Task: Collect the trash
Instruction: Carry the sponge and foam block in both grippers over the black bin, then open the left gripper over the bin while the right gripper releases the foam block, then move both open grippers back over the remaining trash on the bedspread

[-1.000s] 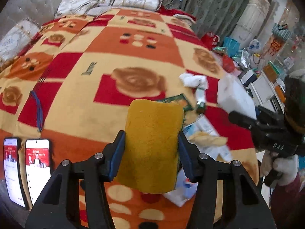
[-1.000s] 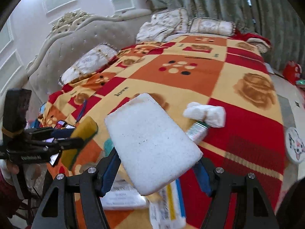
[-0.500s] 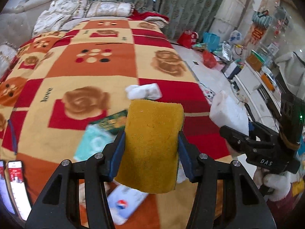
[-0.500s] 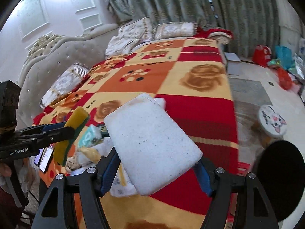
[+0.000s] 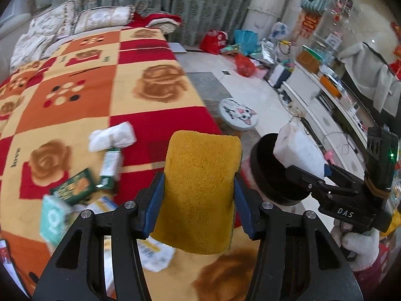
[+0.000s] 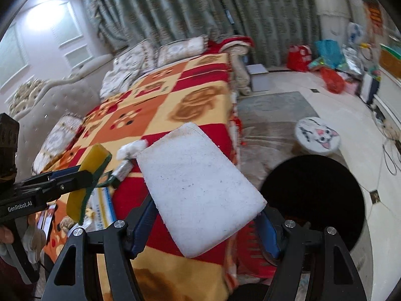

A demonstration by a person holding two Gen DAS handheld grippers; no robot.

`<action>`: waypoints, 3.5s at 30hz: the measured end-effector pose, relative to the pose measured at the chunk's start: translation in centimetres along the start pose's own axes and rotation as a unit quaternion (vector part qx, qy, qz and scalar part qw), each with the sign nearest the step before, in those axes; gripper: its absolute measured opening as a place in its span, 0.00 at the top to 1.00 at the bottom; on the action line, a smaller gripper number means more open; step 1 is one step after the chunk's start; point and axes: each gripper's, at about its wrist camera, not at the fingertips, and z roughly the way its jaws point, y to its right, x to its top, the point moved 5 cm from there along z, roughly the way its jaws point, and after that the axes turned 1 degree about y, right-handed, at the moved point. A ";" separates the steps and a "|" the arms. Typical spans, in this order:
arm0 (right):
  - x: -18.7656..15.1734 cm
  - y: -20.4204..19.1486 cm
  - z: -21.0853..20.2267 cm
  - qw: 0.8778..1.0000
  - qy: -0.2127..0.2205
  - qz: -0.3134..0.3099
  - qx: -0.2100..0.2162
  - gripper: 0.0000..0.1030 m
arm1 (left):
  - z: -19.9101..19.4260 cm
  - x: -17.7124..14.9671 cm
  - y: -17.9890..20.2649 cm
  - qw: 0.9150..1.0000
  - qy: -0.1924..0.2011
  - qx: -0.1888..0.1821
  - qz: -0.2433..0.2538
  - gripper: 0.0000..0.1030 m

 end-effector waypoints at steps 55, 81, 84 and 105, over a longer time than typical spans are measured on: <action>-0.6 5.6 -1.5 0.994 0.023 0.042 -0.099 0.06 | 2.9 0.6 5.9 1.000 0.011 0.007 0.029 0.37; -1.3 -7.5 2.2 0.998 -0.001 -0.047 -0.032 0.06 | -2.8 -2.5 -5.2 0.993 0.050 0.110 -0.018 0.37; -1.5 -8.6 2.5 0.998 -0.006 -0.056 -0.025 0.06 | -3.2 -2.9 -6.2 0.992 0.049 0.113 -0.025 0.37; -4.9 -15.9 6.6 0.987 -0.077 -0.113 0.079 0.15 | -6.0 -7.2 -16.5 0.986 0.015 0.140 -0.087 0.37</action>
